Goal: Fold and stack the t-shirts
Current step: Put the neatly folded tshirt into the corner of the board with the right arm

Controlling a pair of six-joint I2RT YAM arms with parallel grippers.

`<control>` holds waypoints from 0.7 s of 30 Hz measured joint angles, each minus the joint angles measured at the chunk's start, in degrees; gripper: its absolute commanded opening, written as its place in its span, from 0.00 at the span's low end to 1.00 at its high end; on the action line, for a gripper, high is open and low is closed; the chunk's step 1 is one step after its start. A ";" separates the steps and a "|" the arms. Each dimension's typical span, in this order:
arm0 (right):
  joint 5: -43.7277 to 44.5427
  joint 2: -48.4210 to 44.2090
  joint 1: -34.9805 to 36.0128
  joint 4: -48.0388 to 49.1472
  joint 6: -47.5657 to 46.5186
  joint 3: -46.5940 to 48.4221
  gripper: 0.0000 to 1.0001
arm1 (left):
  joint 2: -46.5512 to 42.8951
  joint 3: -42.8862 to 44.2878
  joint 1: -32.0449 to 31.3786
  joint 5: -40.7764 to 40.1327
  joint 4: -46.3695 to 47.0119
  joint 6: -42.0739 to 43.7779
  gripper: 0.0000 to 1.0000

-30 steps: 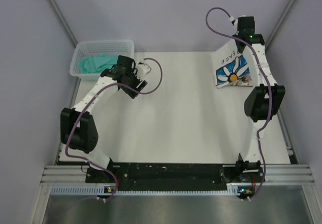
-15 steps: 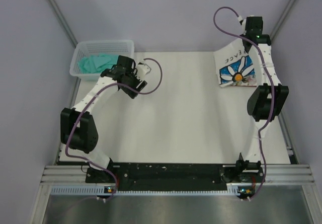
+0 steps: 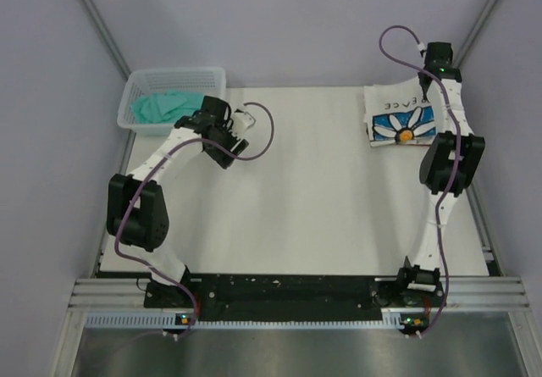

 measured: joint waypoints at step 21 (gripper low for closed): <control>-8.31 -18.60 1.03 8.66 9.25 -16.83 0.99 | -8.98 -5.99 0.09 2.10 0.94 0.00 0.75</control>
